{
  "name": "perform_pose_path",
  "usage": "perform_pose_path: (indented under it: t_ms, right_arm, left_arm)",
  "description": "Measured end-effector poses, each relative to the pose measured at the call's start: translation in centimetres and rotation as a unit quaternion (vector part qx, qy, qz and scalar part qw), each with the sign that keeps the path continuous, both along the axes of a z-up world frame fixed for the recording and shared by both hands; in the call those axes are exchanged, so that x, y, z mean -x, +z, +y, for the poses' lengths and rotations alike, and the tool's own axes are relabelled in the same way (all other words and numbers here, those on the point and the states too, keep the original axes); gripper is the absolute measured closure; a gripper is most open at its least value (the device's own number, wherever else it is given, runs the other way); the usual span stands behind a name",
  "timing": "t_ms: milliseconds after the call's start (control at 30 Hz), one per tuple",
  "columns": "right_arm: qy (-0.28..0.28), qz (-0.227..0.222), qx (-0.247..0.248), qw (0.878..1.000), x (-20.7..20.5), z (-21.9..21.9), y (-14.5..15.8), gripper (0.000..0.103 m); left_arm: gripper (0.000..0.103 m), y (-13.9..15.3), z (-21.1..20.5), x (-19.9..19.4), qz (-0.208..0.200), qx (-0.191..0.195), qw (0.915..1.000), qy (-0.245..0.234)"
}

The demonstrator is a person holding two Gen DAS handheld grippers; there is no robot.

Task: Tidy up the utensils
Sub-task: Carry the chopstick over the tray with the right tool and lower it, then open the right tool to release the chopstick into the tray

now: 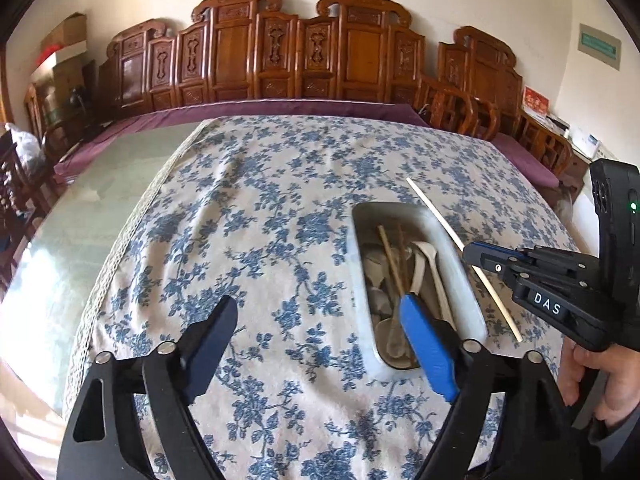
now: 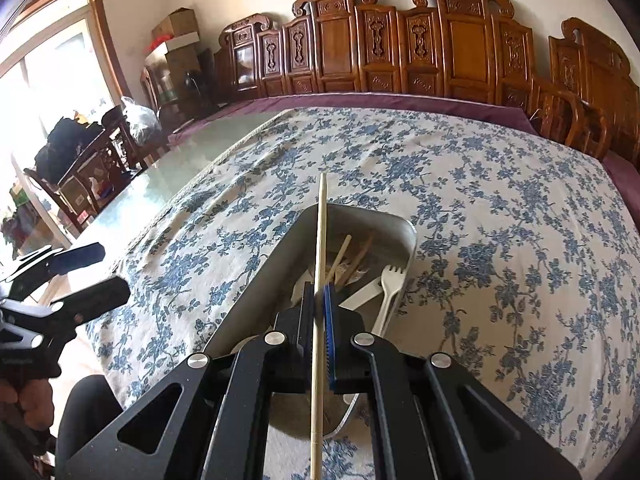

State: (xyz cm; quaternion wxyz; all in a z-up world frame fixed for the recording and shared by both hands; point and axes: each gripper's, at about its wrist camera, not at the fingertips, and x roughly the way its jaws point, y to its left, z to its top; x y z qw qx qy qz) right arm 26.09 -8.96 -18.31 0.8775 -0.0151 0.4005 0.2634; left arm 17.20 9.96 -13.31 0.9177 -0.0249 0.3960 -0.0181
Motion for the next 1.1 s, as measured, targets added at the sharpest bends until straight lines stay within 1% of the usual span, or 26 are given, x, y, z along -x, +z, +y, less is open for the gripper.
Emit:
perform_pose_path:
  t_ms: [200,400,667,833,933,1033,1067,1100]
  right_arm:
    - [-0.002,0.016,0.001,1.000,-1.6,1.3,-1.3,0.097]
    - [-0.012,0.044,0.009,0.999,-3.6,2.4,-3.6,0.097]
    - [-0.010,0.068,0.010,0.998,-3.9,3.6,-5.8,0.097]
    - [-0.015,0.083,-0.006,0.996,-4.3,3.8,-6.0,0.096]
    - [-0.018,0.080,-0.010,0.997,-4.2,3.5,-5.9,0.095]
    - [-0.014,0.062,-0.011,0.998,-3.7,2.9,-5.1,0.095]
    - [-0.012,0.056,-0.012,0.998,-3.4,2.8,-4.8,0.094]
    - [-0.011,0.045,-0.012,0.999,-3.1,2.4,-4.3,0.089]
  left_arm:
    - [0.019,-1.1,1.5,-0.2,0.011,0.004,0.9998,0.016]
    - [0.018,-2.1,2.2,-0.6,0.021,0.002,0.9994,0.027]
    - [0.018,-2.8,2.5,-0.8,0.028,-0.003,0.9992,0.030]
    - [0.018,-2.7,2.4,-0.7,0.021,-0.008,0.9991,0.035]
    - [0.018,-2.5,2.3,-0.6,0.019,-0.009,0.9992,0.035]
    - [0.018,-2.2,2.1,-0.5,0.017,-0.011,0.9992,0.034]
    - [0.018,-2.2,2.1,-0.5,0.016,-0.012,0.9992,0.034]
    - [0.018,-2.1,2.0,-0.5,0.015,-0.011,0.9993,0.033]
